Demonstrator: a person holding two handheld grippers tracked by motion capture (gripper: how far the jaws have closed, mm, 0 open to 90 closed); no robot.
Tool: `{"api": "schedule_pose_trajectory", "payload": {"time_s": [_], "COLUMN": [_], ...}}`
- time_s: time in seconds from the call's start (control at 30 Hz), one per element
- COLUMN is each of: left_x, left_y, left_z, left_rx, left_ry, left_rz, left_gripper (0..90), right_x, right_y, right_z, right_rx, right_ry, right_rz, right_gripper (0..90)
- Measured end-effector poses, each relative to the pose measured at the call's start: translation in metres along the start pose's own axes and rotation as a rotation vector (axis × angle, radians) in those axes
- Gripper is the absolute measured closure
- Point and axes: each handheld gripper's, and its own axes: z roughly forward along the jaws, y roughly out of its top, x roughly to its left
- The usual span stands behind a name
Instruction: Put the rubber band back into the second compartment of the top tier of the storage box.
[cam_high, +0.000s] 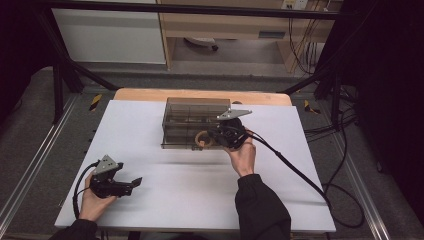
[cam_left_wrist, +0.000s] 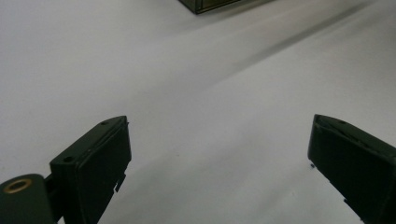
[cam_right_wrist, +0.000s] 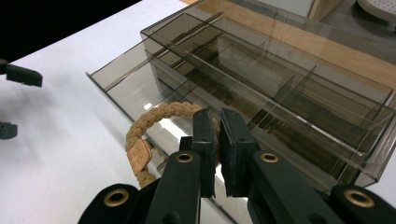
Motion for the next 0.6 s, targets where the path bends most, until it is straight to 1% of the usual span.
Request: {"api": "schedule_pose_trajectory", "payload": {"time_s": [0.23,0.47,0.6], "left_x": [0.0,0.0,0.0], "left_y": [0.0,0.0,0.0], "left_z": [0.0,0.0,0.0], "left_rx": [0.001,0.002,0.001], "left_ry": [-0.001,-0.002,-0.003], "left_rz": [0.0,0.0,-0.001], "left_gripper": [5.3,5.3,5.3], "right_x": [-0.004,-0.006,-0.007], "right_y": [0.004,0.009,0.009], "right_z": [0.005,0.013,0.018], "right_rx": [-0.006,-0.004,-0.003], "right_ry": [-0.008,-0.012,-0.015], "right_rz": [0.01,0.008,0.015], "right_gripper": [85.2,85.2,85.2]}}
